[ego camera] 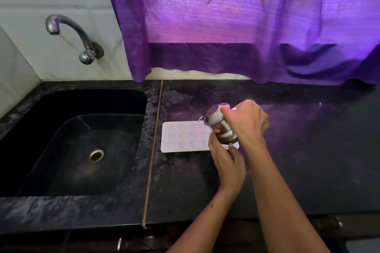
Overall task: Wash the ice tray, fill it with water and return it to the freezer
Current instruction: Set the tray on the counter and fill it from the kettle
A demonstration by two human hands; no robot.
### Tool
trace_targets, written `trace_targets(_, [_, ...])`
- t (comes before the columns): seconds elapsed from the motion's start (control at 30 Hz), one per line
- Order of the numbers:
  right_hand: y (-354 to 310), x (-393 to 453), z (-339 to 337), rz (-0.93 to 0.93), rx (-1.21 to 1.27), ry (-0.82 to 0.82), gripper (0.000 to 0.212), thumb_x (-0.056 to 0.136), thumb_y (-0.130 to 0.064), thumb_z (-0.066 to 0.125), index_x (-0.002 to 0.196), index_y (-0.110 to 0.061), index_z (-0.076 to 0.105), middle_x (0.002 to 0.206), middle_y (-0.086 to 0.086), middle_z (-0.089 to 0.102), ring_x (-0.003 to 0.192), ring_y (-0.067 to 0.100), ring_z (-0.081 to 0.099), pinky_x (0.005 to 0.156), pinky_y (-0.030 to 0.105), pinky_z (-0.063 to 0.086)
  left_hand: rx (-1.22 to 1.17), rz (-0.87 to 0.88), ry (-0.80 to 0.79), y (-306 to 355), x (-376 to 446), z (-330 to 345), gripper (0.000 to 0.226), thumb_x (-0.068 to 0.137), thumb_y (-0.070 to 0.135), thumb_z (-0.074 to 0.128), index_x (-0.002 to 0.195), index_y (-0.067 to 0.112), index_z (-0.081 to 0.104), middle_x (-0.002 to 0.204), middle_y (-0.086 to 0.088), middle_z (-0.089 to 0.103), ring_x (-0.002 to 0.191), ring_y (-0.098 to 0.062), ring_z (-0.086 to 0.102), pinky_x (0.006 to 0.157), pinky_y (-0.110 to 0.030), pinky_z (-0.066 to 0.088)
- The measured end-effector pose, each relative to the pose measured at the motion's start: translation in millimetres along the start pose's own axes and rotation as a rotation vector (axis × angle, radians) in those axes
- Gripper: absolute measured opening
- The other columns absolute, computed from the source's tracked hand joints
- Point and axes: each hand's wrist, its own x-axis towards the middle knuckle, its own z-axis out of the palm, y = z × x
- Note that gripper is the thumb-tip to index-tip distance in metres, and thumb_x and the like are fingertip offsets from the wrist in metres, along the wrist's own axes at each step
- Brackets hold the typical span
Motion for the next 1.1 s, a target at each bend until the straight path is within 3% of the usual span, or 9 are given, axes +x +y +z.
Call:
trace_targets(0.2, [1,-2,-4,0.024,0.083,0.009,0.037,0.082,-0.043,0.056,0.063,-0.011,0.059,0.061,0.0,0.055,0.065,0.025,0.055,0.053,0.026,0.031,-0.011,0.037,0.022,5,-1,-2,0.066,0.08,0.013,0.036,0.145,0.006,0.029,0.148,-0.007,0.033,0.136,-0.022,0.035,0.11,-0.042,0.033])
trace_targets(0.43, [-4,-2,-8,0.036,0.167,-0.012,0.037,0.084,-0.043,0.058,0.075,-0.009,0.07,0.06,-0.004,0.054,0.055,0.01,0.043,0.06,0.028,0.035,-0.018,0.073,0.031,10,3,-9,0.067,0.082,0.012,0.035,0.148,0.01,0.023,0.153,-0.003,0.024,0.143,-0.018,0.024,0.116,-0.041,0.026])
trace_targets(0.77, [-20,-9,4,-0.021,0.076,-0.02,0.038,0.082,-0.044,0.054,0.065,-0.011,0.061,0.063,0.002,0.056,0.069,0.028,0.056,0.059,0.029,0.036,-0.022,0.062,0.063,8,7,-18,0.067,0.082,0.014,0.038,0.147,0.003,0.024,0.15,-0.01,0.029,0.139,-0.022,0.03,0.113,-0.042,0.029])
trace_targets(1.1, [-24,-13,9,-0.067,0.017,-0.021,0.036,0.083,-0.041,0.055,0.068,-0.01,0.062,0.071,0.006,0.062,0.073,0.029,0.058,0.06,0.029,0.036,-0.034,0.016,0.053,6,9,-20,0.066,0.082,0.017,0.038,0.146,0.005,0.026,0.145,-0.011,0.032,0.133,-0.026,0.036,0.108,-0.045,0.034])
